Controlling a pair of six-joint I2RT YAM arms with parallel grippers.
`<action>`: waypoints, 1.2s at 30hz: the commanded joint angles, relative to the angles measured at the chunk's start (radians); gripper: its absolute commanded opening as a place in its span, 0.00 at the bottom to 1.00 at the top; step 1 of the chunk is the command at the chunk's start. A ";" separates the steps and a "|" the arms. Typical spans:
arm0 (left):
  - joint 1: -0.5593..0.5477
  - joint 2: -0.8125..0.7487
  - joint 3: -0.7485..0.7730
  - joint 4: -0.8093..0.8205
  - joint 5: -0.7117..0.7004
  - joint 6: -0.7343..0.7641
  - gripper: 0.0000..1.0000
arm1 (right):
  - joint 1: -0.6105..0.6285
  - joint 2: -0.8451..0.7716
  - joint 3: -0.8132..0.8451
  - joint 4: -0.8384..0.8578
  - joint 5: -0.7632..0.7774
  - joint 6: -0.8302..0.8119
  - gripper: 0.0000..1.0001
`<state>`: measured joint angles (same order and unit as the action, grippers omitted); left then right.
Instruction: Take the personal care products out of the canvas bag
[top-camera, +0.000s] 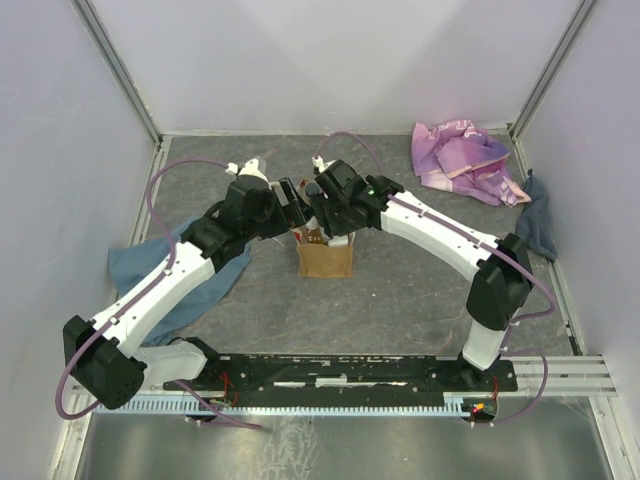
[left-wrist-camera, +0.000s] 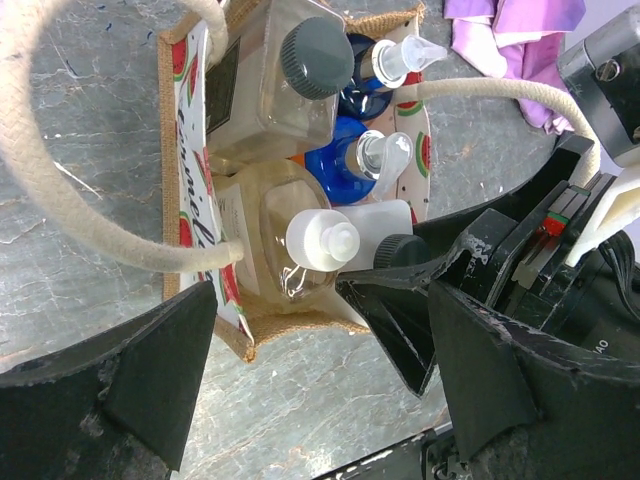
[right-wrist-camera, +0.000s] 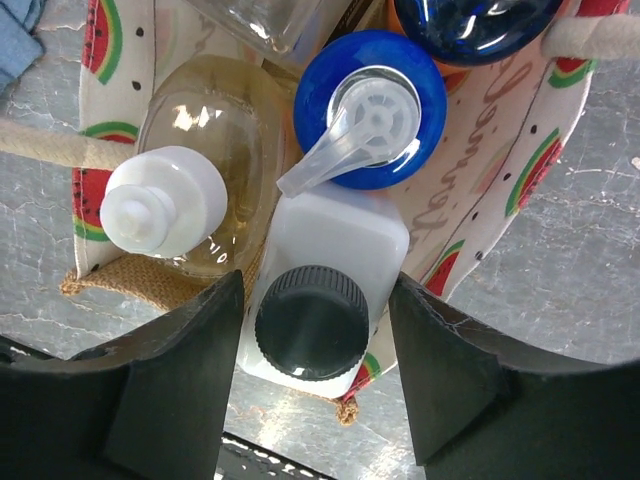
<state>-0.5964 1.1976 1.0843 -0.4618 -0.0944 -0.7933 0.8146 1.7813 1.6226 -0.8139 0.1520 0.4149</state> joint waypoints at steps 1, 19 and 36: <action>-0.008 -0.029 -0.012 0.062 0.019 -0.037 0.93 | 0.011 0.008 0.006 -0.028 -0.009 0.034 0.67; -0.008 -0.086 -0.020 -0.002 -0.046 -0.045 0.95 | 0.005 -0.050 0.205 -0.120 0.118 -0.015 0.38; -0.008 -0.106 -0.051 -0.009 -0.055 -0.056 0.95 | -0.113 -0.071 0.527 -0.197 0.008 -0.067 0.23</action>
<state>-0.5980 1.1118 1.0401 -0.4839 -0.1314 -0.8150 0.7322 1.7809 2.0357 -1.0714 0.1677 0.3817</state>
